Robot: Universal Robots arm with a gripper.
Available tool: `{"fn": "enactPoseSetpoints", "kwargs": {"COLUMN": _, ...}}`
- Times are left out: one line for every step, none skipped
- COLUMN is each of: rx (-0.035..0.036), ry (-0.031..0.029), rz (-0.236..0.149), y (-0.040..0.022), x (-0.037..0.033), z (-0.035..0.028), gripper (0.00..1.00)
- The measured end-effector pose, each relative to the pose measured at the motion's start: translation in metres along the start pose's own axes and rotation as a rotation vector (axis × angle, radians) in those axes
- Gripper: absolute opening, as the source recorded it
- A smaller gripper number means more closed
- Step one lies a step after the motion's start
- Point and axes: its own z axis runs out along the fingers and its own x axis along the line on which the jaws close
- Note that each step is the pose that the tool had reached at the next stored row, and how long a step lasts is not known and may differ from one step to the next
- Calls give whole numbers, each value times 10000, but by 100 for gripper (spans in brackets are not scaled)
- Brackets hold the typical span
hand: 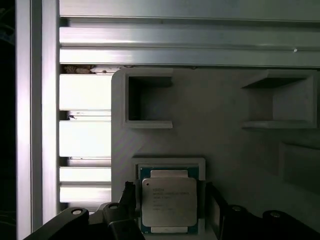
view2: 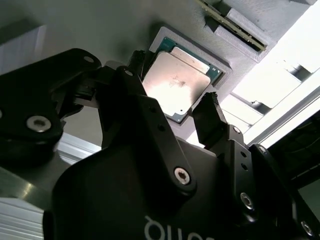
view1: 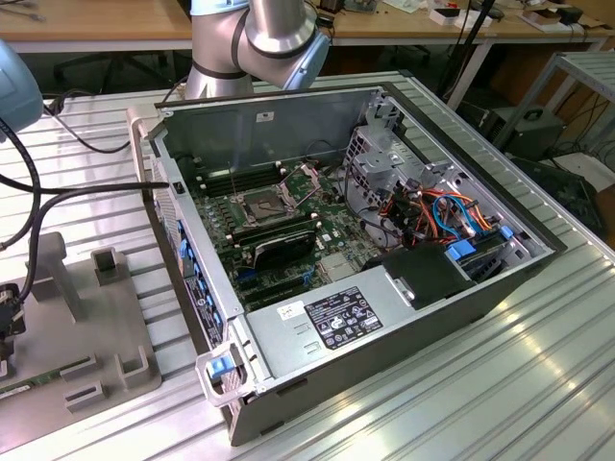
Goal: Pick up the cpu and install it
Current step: 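Pick up the cpu and move it towards the insertion slot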
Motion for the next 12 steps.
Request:
{"fn": "enactPoseSetpoints", "kwargs": {"rx": 0, "ry": 0, "rz": -29, "y": 0, "x": 0, "z": 1, "gripper": 67}}
{"fn": "enactPoseSetpoints", "kwargs": {"rx": 0, "ry": 0, "rz": -29, "y": 0, "x": 0, "z": 1, "gripper": 67}}
{"fn": "enactPoseSetpoints", "kwargs": {"rx": 0, "ry": 0, "rz": -30, "y": 0, "x": 0, "z": 1, "gripper": 67}}
{"fn": "enactPoseSetpoints", "kwargs": {"rx": 0, "ry": 0, "rz": -30, "y": 0, "x": 0, "z": 1, "gripper": 67}}
{"fn": "enactPoseSetpoints", "kwargs": {"rx": -1, "ry": -1, "rz": -30, "y": 0, "x": 0, "z": 2, "gripper": 67}}
{"fn": "enactPoseSetpoints", "kwargs": {"rx": -3, "ry": -2, "rz": -31, "y": 2, "x": -1, "z": 5, "gripper": 67}}
{"fn": "enactPoseSetpoints", "kwargs": {"rx": -3, "ry": -2, "rz": -32, "y": 5, "x": -1, "z": 9, "gripper": 67}}
{"fn": "enactPoseSetpoints", "kwargs": {"rx": -3, "ry": -1, "rz": -35, "y": 6, "x": -1, "z": 11, "gripper": 67}}
{"fn": "enactPoseSetpoints", "kwargs": {"rx": -2, "ry": -1, "rz": -35, "y": 7, "x": -1, "z": 14, "gripper": 67}}
{"fn": "enactPoseSetpoints", "kwargs": {"rx": -4, "ry": 0, "rz": -35, "y": 9, "x": 0, "z": 16, "gripper": 67}}
{"fn": "enactPoseSetpoints", "kwargs": {"rx": -7, "ry": 0, "rz": -36, "y": 11, "x": 0, "z": 18, "gripper": 67}}
{"fn": "enactPoseSetpoints", "kwargs": {"rx": -9, "ry": 0, "rz": -35, "y": 14, "x": 0, "z": 20, "gripper": 67}}
